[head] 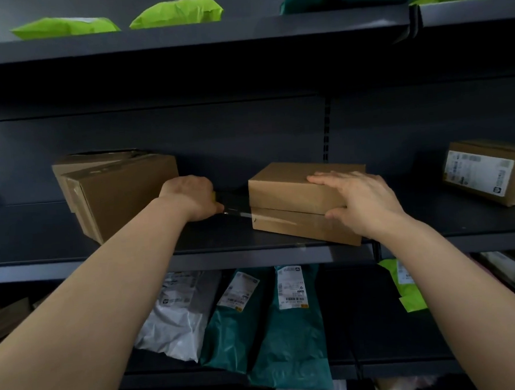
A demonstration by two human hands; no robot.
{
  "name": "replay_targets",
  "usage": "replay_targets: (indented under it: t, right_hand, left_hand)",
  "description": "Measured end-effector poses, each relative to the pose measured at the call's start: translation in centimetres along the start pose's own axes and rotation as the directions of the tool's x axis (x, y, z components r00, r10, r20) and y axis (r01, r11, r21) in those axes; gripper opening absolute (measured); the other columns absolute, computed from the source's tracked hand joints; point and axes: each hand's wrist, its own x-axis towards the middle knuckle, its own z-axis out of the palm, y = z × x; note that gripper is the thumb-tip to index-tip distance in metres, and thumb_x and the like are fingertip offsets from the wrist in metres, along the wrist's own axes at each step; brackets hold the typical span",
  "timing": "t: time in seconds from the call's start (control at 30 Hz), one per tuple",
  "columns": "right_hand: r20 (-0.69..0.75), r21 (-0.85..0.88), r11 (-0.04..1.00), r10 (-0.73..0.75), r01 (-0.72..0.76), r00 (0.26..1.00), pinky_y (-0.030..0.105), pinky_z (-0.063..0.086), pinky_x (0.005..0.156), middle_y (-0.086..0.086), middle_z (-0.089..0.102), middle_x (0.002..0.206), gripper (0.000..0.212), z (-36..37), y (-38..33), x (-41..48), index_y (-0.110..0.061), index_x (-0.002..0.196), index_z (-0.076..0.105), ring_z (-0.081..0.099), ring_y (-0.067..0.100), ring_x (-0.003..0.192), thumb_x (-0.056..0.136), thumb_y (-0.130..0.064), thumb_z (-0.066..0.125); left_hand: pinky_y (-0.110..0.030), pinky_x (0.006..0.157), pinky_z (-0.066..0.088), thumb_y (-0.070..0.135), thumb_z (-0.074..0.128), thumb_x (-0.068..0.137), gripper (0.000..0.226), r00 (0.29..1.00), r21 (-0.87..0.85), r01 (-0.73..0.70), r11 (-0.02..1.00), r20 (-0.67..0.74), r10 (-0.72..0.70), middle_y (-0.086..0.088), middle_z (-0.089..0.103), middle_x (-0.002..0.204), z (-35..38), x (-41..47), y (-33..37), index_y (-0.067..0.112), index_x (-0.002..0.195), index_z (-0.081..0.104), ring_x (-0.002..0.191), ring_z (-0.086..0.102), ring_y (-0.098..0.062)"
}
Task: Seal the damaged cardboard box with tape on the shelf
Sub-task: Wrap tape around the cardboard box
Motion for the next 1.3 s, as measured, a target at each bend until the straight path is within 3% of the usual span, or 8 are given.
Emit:
replay_targets:
  t: [0.37, 0.67, 0.83, 0.93, 1.0, 1.07, 1.2, 1.3]
  right_hand:
    - [0.059, -0.016, 0.998, -0.052, 0.053, 0.997, 0.034, 0.017, 0.117, -0.021, 0.025, 0.156, 0.075, -0.4, 0.6, 0.2, -0.046, 0.149, 0.024, 0.024, 0.008, 0.144, 0.092, -0.018, 0.065]
    - [0.25, -0.01, 0.994, -0.106, 0.112, 0.963, 0.03, 0.012, 0.121, -0.016, 0.011, 0.161, 0.099, -1.6, 0.9, 0.6, -0.041, 0.152, 0.011, 0.011, 0.007, 0.148, 0.08, 0.015, 0.05]
    - [0.05, 0.263, 0.965, -0.032, 0.018, 0.998, 0.02, 0.024, 0.109, -0.011, 0.018, 0.157, 0.074, -0.8, 2.3, -0.2, -0.032, 0.14, 0.044, 0.025, 0.012, 0.143, 0.081, 0.009, 0.065]
    - [0.013, 0.33, 0.942, -0.068, 0.06, 0.998, 0.027, 0.017, 0.118, -0.01, 0.031, 0.153, 0.071, -0.1, 3.2, -0.9, -0.034, 0.143, 0.043, 0.021, 0.011, 0.145, 0.086, 0.005, 0.064]
    - [0.019, 0.386, 0.921, -0.065, 0.053, 0.998, 0.026, 0.026, 0.113, -0.011, 0.035, 0.151, 0.071, -0.1, 3.7, -1.0, -0.034, 0.145, 0.038, 0.028, 0.011, 0.142, 0.088, 0.0, 0.064]
    - [0.043, 0.427, 0.904, -0.067, 0.042, 0.997, 0.023, 0.032, 0.103, -0.013, 0.039, 0.148, 0.066, -0.4, 4.1, -1.1, -0.033, 0.141, 0.037, 0.038, 0.011, 0.136, 0.089, -0.008, 0.067]
    - [0.02, 0.402, 0.91, -0.123, 0.104, 0.992, 0.023, 0.017, 0.115, -0.015, 0.036, 0.148, 0.074, -0.2, 4.2, -1.3, -0.031, 0.14, 0.044, 0.023, -0.001, 0.139, 0.078, -0.011, 0.079]
    - [-0.01, 0.445, 0.891, -0.101, 0.095, 0.995, 0.024, 0.018, 0.117, -0.013, 0.04, 0.149, 0.073, -0.2, 4.6, -1.0, -0.033, 0.138, 0.048, 0.03, 0.002, 0.139, 0.078, -0.003, 0.077]
  left_hand:
    - [-0.03, 0.068, 0.047, 0.054, 0.053, 0.094, 0.038, 1.0, 0.006, 0.001, 1.0, -0.017, -0.001, -0.002, 0.061, 0.095, 0.5, 0.7, 0.9, 0.018, 0.106, 0.061, 0.084, 0.058, -0.017]
    - [-0.032, 0.07, 0.05, 0.055, 0.05, 0.094, 0.044, 0.995, -0.049, 0.031, 0.998, -0.093, -0.036, -0.005, 0.063, 0.102, 2.1, 1.6, 1.8, 0.016, 0.112, 0.061, 0.089, 0.061, -0.021]
    - [-0.036, 0.082, 0.05, 0.069, 0.046, 0.089, 0.061, 0.995, -0.073, 0.051, 0.996, -0.084, -0.057, -0.008, 0.063, 0.114, 3.6, 1.0, 0.2, 0.018, 0.121, 0.052, 0.103, 0.061, -0.026]
    - [-0.043, 0.088, 0.046, 0.073, 0.047, 0.086, 0.067, 0.98, -0.063, 0.108, 0.992, -0.16, -0.117, -0.008, 0.059, 0.121, 4.5, 0.5, 0.1, 0.019, 0.125, 0.048, 0.112, 0.054, -0.028]
    - [-0.046, 0.089, 0.044, 0.073, 0.05, 0.084, 0.071, 0.953, -0.061, 0.149, 0.987, -0.259, -0.159, -0.009, 0.052, 0.128, 5.0, 0.1, 0.7, 0.018, 0.129, 0.047, 0.119, 0.046, -0.029]
    - [-0.044, 0.086, 0.044, 0.07, 0.055, 0.083, 0.071, 0.922, -0.108, 0.181, 0.978, -0.329, -0.207, -0.012, 0.048, 0.129, 5.6, -0.3, 1.5, 0.017, 0.13, 0.046, 0.119, 0.044, -0.031]
    - [-0.043, 0.081, 0.047, 0.055, 0.07, 0.081, 0.074, 0.893, -0.323, 0.206, 0.924, -0.324, -0.312, -0.016, 0.039, 0.127, 6.2, -0.6, 3.2, 0.012, 0.132, 0.042, 0.114, 0.043, -0.035]
    - [-0.046, 0.086, 0.047, 0.036, 0.074, 0.084, 0.066, 0.883, -0.397, 0.161, 0.903, -0.351, -0.312, -0.018, 0.034, 0.135, 6.5, -0.8, 3.7, 0.009, 0.135, 0.042, 0.119, 0.039, -0.038]
